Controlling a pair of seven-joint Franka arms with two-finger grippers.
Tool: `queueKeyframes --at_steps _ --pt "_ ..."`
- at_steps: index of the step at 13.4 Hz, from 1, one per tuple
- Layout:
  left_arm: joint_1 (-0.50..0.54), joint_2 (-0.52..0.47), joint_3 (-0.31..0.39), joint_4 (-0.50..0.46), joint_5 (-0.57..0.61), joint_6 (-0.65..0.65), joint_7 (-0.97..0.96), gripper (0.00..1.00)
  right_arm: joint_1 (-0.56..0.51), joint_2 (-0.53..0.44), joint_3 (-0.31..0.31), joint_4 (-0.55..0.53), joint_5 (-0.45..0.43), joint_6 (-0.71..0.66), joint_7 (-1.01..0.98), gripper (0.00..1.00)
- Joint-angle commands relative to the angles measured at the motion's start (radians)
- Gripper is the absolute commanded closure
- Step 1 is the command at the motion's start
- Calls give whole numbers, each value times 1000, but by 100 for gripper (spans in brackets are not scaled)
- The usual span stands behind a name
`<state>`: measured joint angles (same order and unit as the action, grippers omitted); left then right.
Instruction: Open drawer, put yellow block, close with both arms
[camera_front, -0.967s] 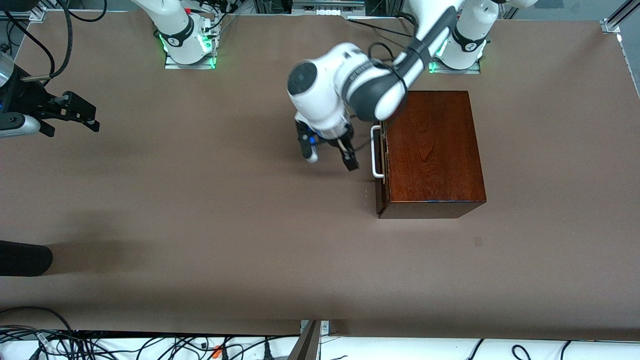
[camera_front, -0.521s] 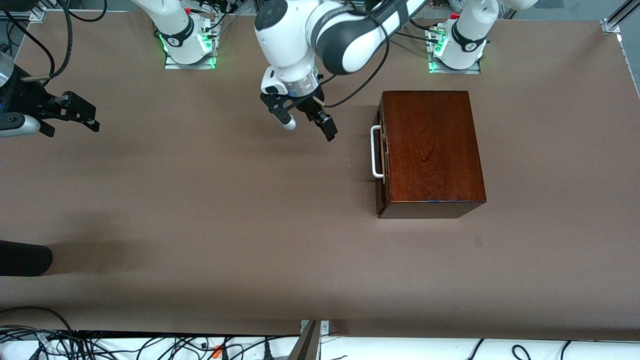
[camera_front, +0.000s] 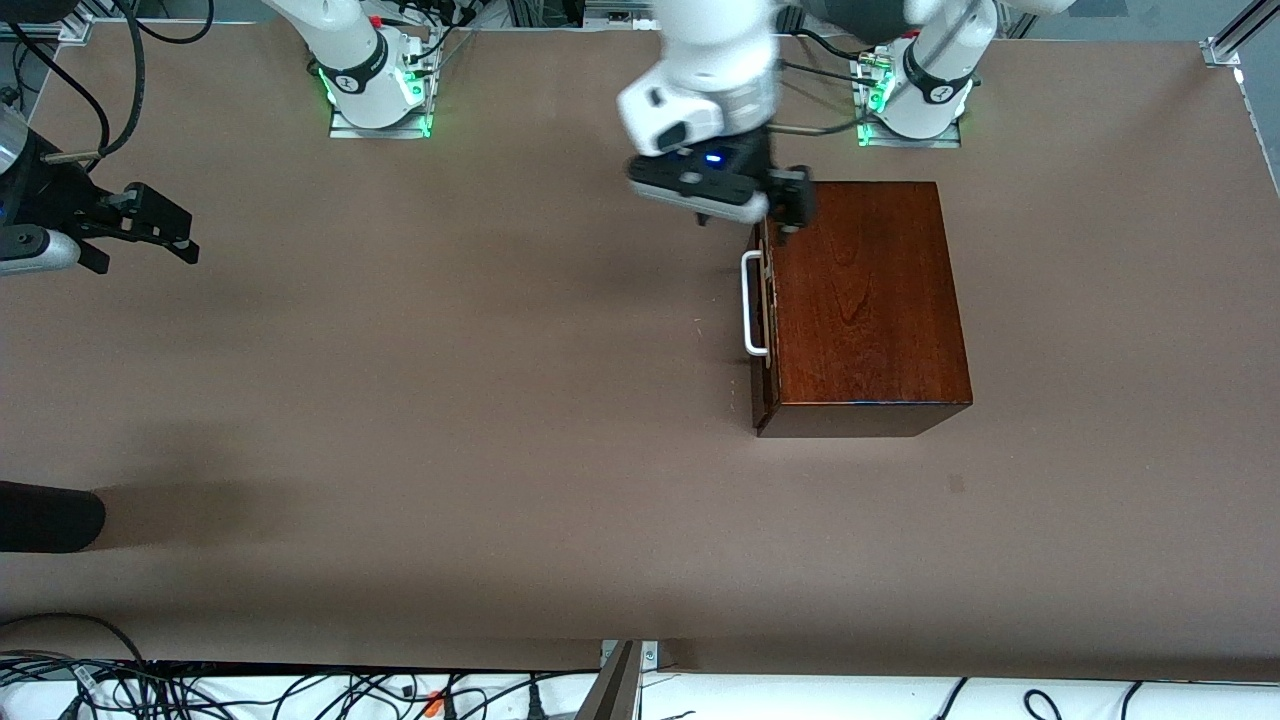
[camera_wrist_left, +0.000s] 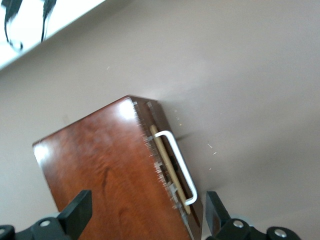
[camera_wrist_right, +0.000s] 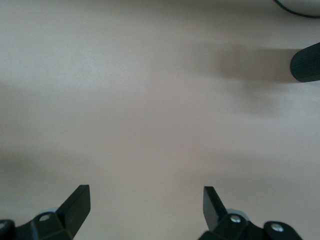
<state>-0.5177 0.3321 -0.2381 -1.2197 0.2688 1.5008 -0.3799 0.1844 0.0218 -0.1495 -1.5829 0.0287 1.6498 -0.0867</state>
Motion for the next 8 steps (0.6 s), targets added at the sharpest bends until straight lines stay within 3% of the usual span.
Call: queueKeyframes --at_steps 1,5,8 --pt "161 -79 -15 -38 -144 -46 82 0 -9 -2 5 8 0 1 10 0" --pt "352 -165 -4 -96 -235 -94 308 0 -9 -2 7 8 0 1 10 0" --pt "369 -240 66 -187 -238 -83 331 0 -9 -2 7 8 0 1 10 0"
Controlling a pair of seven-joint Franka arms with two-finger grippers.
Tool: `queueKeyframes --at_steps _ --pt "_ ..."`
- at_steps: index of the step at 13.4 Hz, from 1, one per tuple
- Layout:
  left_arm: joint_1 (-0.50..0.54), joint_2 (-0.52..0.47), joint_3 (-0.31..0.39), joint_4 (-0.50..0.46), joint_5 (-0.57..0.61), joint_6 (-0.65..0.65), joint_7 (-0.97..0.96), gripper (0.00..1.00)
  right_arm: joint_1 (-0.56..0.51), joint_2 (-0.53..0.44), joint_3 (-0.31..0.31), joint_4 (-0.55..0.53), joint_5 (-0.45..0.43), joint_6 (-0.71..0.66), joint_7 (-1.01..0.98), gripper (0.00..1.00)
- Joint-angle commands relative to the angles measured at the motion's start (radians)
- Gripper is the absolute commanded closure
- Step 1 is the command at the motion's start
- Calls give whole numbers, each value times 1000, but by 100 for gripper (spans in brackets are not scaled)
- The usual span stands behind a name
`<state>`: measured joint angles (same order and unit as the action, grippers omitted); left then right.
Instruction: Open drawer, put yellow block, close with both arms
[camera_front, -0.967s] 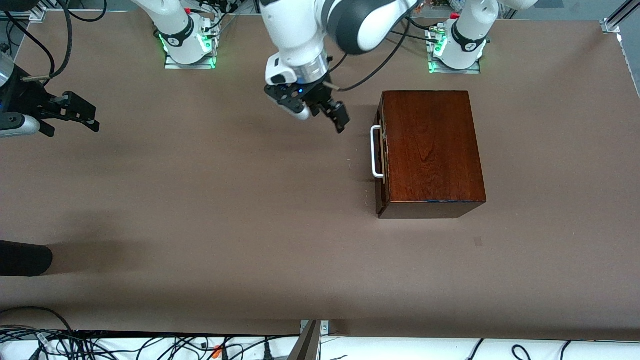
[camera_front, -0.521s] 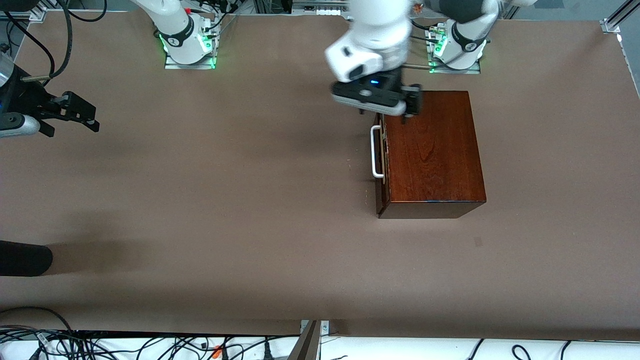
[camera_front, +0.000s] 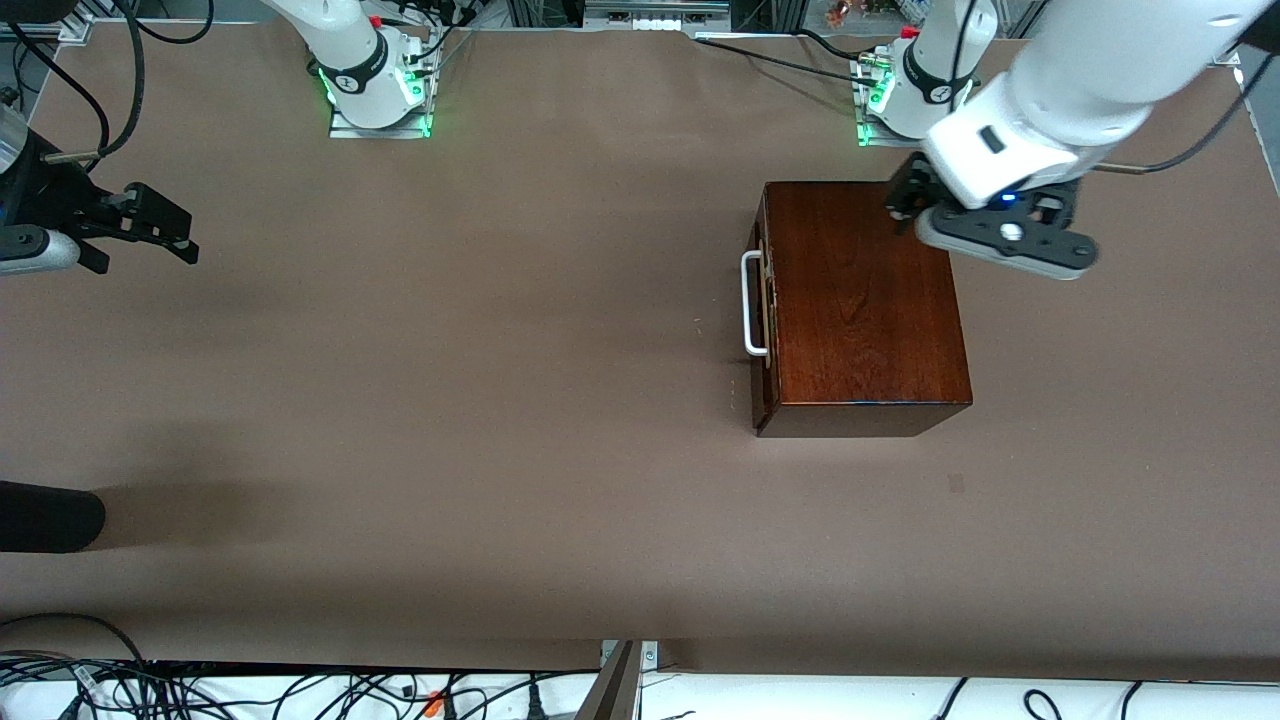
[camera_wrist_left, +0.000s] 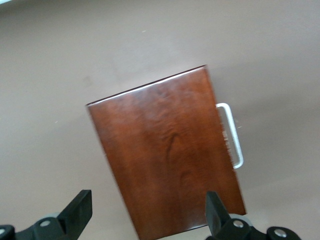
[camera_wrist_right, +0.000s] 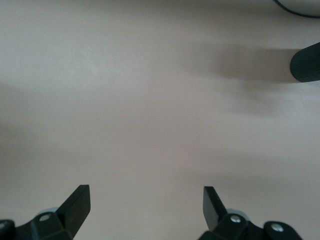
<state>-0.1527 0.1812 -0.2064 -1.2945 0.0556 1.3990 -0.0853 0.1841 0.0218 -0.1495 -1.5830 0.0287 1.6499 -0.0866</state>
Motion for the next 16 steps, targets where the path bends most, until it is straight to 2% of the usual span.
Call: queueKeyframes --at_steps 1,5,7,9,16 --pt "7 -95 63 -126 -25 20 68 0 -9 -2 5 8 0 1 10 0" --pt "7 -112 172 -146 -40 20 119 0 -9 -2 7 8 0 -1 10 0" --pt "5 -144 231 -205 -79 72 117 0 -8 -2 7 8 0 1 10 0" --pt "5 -198 235 -291 -76 139 104 0 -8 -2 7 8 0 -1 10 0" --pt "5 -180 234 -276 -66 140 98 0 -8 -2 5 8 0 -1 10 0"
